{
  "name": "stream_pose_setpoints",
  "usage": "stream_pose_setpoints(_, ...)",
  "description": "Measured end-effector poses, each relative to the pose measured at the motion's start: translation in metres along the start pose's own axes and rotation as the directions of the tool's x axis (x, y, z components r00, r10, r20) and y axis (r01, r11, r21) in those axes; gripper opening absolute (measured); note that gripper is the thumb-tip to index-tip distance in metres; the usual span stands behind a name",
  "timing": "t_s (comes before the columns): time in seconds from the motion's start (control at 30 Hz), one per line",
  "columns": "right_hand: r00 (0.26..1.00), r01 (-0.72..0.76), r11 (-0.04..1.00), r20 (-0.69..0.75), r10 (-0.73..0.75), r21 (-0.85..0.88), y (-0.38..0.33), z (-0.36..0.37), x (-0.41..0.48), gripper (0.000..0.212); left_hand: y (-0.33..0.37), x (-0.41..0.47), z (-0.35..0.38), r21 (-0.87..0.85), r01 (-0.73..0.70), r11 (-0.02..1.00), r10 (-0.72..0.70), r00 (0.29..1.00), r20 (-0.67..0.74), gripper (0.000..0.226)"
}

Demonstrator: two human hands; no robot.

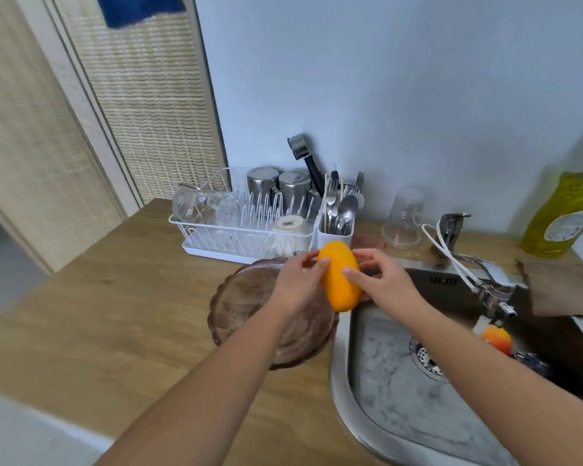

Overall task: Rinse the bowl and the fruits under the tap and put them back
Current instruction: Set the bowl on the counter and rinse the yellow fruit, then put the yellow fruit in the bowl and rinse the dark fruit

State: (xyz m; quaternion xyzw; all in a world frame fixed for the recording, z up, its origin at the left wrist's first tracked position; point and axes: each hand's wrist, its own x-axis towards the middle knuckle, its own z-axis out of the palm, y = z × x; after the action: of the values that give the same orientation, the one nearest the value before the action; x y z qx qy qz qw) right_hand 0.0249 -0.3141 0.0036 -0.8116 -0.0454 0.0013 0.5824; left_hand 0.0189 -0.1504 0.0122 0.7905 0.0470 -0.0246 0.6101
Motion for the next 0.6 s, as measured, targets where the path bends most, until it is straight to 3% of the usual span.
stream_pose_setpoints(0.27,0.976,-0.161,0.986,0.155,0.154,0.037,0.0,0.128,0.024,0.048,-0.045,0.01,-0.101,0.27,0.145,0.952,-0.115,0.985,-0.126,0.04)
stream_pose_setpoints(0.6,0.959,-0.18,0.974,0.198,0.204,-0.135,0.02,0.153,0.023,0.052,-0.067,0.02,-0.108,0.61,0.18,0.772,-0.146,0.984,-0.105,0.043)
